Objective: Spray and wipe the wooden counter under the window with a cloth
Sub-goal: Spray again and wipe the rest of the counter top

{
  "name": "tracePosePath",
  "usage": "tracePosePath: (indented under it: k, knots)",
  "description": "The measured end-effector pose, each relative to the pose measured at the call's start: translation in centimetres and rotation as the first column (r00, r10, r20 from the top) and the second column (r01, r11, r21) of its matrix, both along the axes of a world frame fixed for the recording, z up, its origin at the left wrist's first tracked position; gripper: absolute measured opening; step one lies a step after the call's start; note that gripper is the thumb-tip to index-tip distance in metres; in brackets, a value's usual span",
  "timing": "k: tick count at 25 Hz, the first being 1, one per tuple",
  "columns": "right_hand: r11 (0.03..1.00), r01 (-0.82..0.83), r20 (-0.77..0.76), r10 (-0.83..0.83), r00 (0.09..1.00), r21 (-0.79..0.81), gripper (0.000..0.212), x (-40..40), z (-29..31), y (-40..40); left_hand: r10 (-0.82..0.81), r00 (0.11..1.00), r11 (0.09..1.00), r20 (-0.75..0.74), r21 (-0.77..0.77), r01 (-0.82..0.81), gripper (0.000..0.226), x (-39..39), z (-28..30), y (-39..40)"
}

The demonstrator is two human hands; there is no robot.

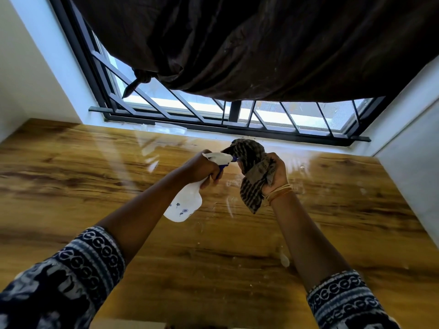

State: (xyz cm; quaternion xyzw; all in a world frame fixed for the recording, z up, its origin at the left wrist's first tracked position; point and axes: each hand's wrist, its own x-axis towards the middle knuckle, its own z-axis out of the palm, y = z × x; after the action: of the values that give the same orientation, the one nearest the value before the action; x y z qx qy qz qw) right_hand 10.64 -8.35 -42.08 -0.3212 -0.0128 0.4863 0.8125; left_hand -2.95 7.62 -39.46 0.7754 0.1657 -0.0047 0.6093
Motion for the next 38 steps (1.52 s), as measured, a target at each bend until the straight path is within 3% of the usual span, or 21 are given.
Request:
tracePosePath:
  k: [6,10,17,21,25,31,34,38]
  knots:
    - [1.000,0.017,0.005,-0.017,1.000,-0.017,0.050,-0.5,-0.2,-0.1,-0.054,0.999,0.997,0.006,-0.057,0.054,0.037,-1.2,0.1,-0.2]
    - [1.000,0.008,-0.014,-0.008,1.000,-0.006,0.050,-1.2,-0.1,0.2,-0.014,1.000,0.997,0.018,-0.073,0.015,0.018,-2.0,-0.1,-0.3]
    - [0.999,-0.042,0.030,0.042,0.999,-0.017,0.049,-3.0,0.2,2.0,0.042,0.995,0.996,0.095,-0.080,-0.034,0.028,-4.4,0.2,1.0]
    - [0.997,-0.059,0.095,0.065,0.993,-0.056,0.047,-4.7,0.1,4.6,0.231,0.965,0.971,0.127,-0.092,-0.220,0.025,-8.0,0.1,3.8]
    - [0.994,-0.082,0.172,0.094,0.981,-0.074,0.038,-6.8,-0.2,7.8,0.321,0.929,0.947,0.183,-0.052,-0.317,0.031,-12.1,-0.1,8.4]
    - [0.985,-0.123,0.126,0.138,0.982,-0.125,0.048,-10.9,-0.7,13.6,0.569,0.798,0.821,0.199,-0.082,-0.565,0.034,-18.2,-0.7,16.0]
    - [0.986,-0.127,0.126,0.140,0.982,-0.107,0.061,-12.1,-0.6,15.3,0.582,0.780,0.811,0.228,-0.092,-0.578,0.034,-19.5,-0.7,18.5]
    - [0.983,-0.123,0.122,0.140,0.983,-0.137,0.048,-13.2,-0.5,17.0,0.594,0.773,0.802,0.224,-0.097,-0.589,0.034,-20.8,-1.6,19.8]
